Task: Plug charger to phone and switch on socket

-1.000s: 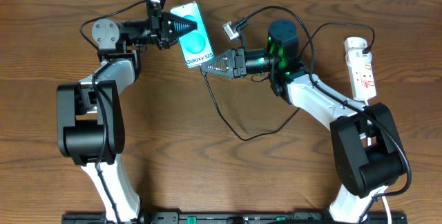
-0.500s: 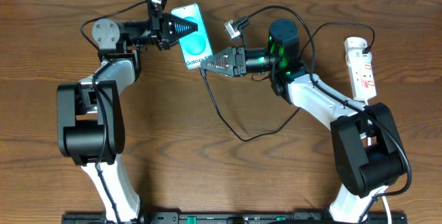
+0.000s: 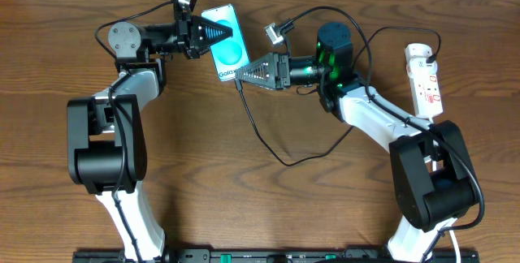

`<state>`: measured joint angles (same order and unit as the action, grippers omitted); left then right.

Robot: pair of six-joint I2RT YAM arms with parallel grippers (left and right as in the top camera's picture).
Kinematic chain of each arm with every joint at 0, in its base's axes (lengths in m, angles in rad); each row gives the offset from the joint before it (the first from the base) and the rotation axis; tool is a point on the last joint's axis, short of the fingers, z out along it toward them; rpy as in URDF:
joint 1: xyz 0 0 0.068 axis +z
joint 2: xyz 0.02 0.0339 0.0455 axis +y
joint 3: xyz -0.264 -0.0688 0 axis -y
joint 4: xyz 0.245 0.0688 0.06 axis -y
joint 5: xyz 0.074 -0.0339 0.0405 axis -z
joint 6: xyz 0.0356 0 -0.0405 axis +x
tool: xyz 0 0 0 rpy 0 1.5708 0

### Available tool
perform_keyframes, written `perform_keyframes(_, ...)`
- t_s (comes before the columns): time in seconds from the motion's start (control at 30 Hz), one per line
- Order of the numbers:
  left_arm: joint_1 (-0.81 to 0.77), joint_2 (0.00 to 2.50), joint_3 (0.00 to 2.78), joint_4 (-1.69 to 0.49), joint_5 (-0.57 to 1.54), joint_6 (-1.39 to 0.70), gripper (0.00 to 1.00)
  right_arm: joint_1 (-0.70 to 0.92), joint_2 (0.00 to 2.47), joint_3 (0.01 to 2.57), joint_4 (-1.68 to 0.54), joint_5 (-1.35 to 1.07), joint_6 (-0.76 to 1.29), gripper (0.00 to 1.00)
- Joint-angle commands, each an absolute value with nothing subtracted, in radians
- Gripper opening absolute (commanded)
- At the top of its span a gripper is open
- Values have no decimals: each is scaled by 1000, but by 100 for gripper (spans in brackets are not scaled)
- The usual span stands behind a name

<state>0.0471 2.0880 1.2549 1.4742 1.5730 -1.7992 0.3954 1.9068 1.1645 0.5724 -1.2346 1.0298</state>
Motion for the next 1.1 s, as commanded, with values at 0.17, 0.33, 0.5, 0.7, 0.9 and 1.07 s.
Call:
perform_keyframes(0.17,76,2076,1267,1491,1571,-1793,7,343,1904,1168,563,-1242,988,99)
perform_keyframes(0.33,92,2076,1267,1491,1572,-1793,7,290,1904,1168,448,-1232,911,99)
perform_keyframes(0.5,109,2076,1266,1491,1572,-1793,7,220,1904,1168,177,-1150,721,99)
perform_keyframes(0.7,114,2076,1267,1491,1572,-1791,7,168,1901,1205,-243,-883,489,99)
perform_keyframes(0.9,114,2076,1266,1491,1572,-1772,7,172,1861,1349,-657,-572,369,99)
perform_keyframes(1.07,114,2076,1266,1491,1572,-1761,7,172,1742,1393,-754,-469,374,99)
